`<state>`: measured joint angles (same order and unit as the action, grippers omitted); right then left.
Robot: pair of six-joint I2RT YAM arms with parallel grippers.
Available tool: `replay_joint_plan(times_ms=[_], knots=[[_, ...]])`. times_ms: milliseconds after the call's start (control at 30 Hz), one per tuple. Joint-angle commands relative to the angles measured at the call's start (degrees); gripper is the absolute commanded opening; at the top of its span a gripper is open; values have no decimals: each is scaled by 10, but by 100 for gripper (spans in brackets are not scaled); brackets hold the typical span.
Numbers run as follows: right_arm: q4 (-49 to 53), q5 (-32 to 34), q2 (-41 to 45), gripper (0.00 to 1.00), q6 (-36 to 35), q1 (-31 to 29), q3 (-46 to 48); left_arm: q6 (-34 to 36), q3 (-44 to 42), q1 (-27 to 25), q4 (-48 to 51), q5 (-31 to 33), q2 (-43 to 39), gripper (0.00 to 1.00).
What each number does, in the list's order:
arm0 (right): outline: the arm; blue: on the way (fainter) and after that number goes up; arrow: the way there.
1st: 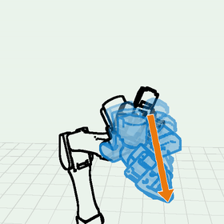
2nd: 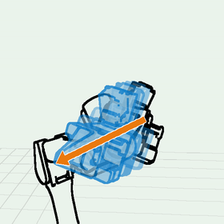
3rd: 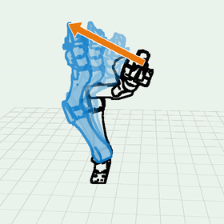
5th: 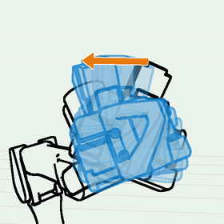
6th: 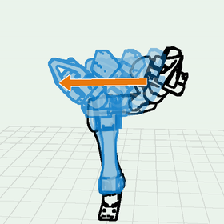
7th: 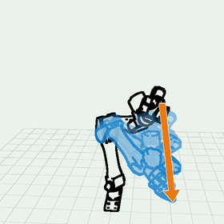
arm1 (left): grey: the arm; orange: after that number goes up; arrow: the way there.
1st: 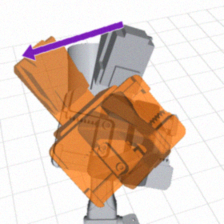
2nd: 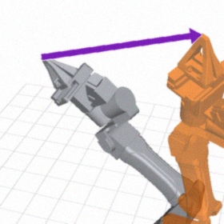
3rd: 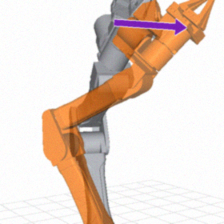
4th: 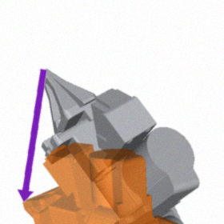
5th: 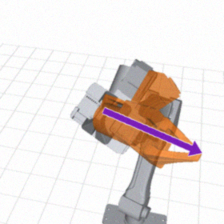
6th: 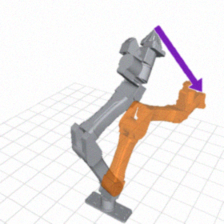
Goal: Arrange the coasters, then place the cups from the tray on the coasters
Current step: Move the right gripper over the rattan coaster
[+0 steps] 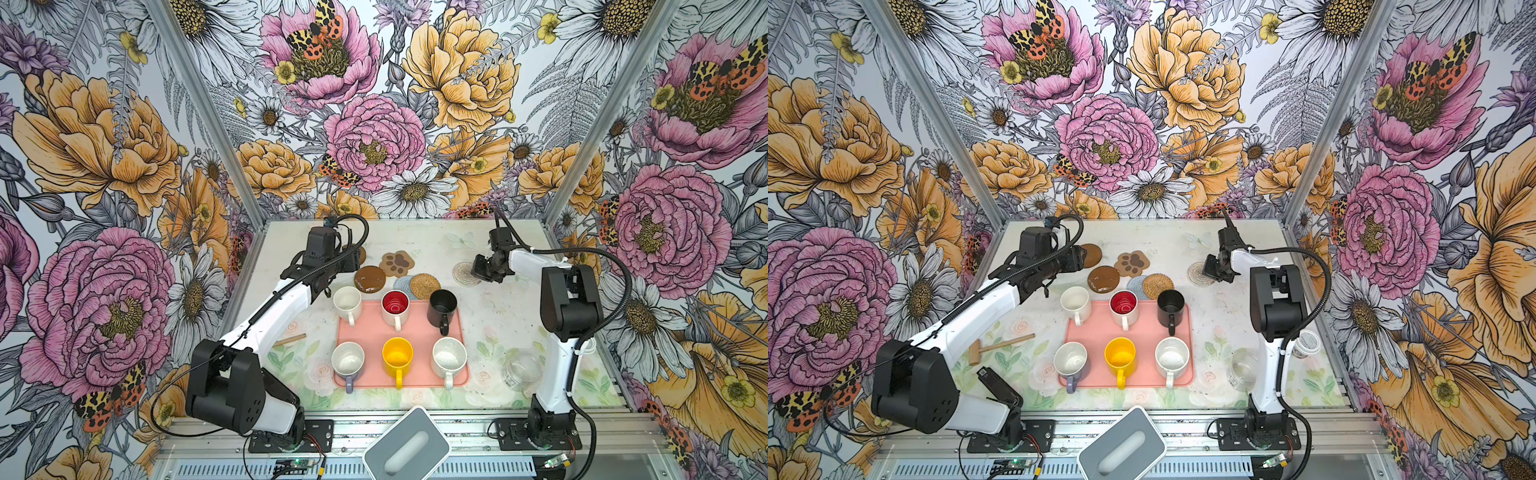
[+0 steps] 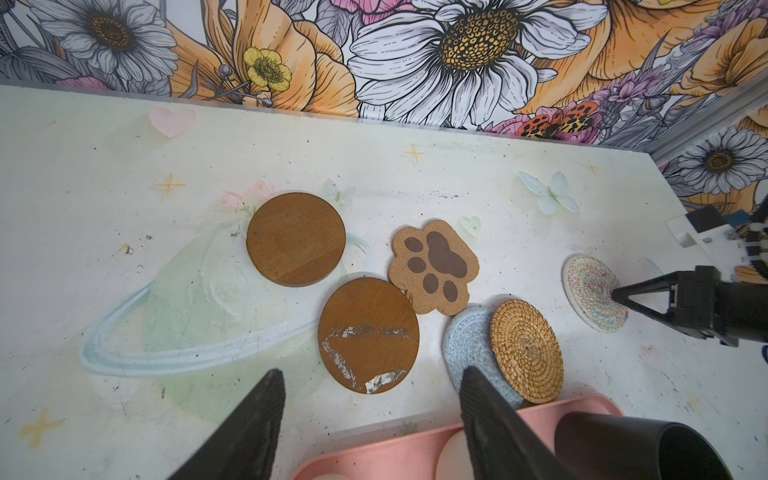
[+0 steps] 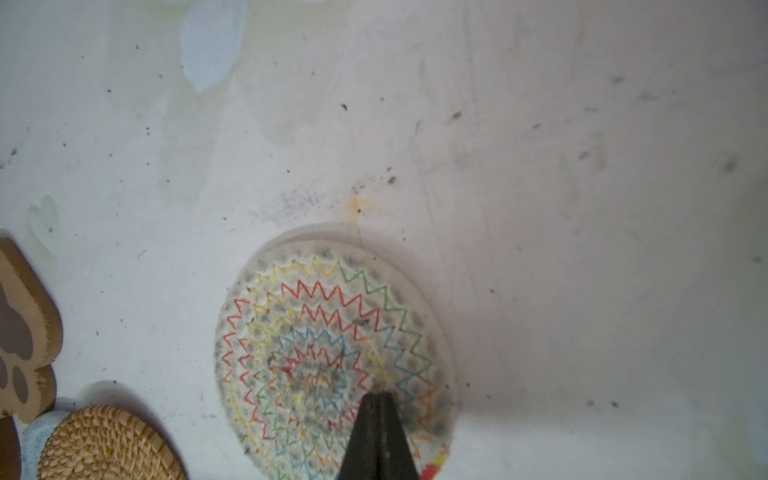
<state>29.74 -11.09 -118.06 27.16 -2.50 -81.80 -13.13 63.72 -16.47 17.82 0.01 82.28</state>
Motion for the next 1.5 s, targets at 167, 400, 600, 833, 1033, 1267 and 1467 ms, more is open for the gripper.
replay_joint_plan(times_ms=[167, 400, 600, 833, 1033, 1267, 1467], knots=[[34, 37, 42, 0, -15, 22, 28, 7, -13, -6, -1, 25, -24, 69], [37, 42, 63, 0, -25, 23, 48, 8, -17, -8, 0, 28, -28, 70], [37, 5, 73, 0, -35, 22, 27, 8, -18, -10, -1, 26, -30, 70], [37, -42, 99, 1, -48, 6, -18, 8, -19, -19, 0, 28, -37, 71], [37, -80, 89, 14, -56, -62, -45, 9, -18, -24, 0, 30, -41, 71], [42, -106, 28, 27, -65, -146, -104, 10, -23, -29, 0, 28, -48, 72], [61, -135, -32, 30, -73, -195, -165, 10, -34, -29, 0, 30, -58, 73]])
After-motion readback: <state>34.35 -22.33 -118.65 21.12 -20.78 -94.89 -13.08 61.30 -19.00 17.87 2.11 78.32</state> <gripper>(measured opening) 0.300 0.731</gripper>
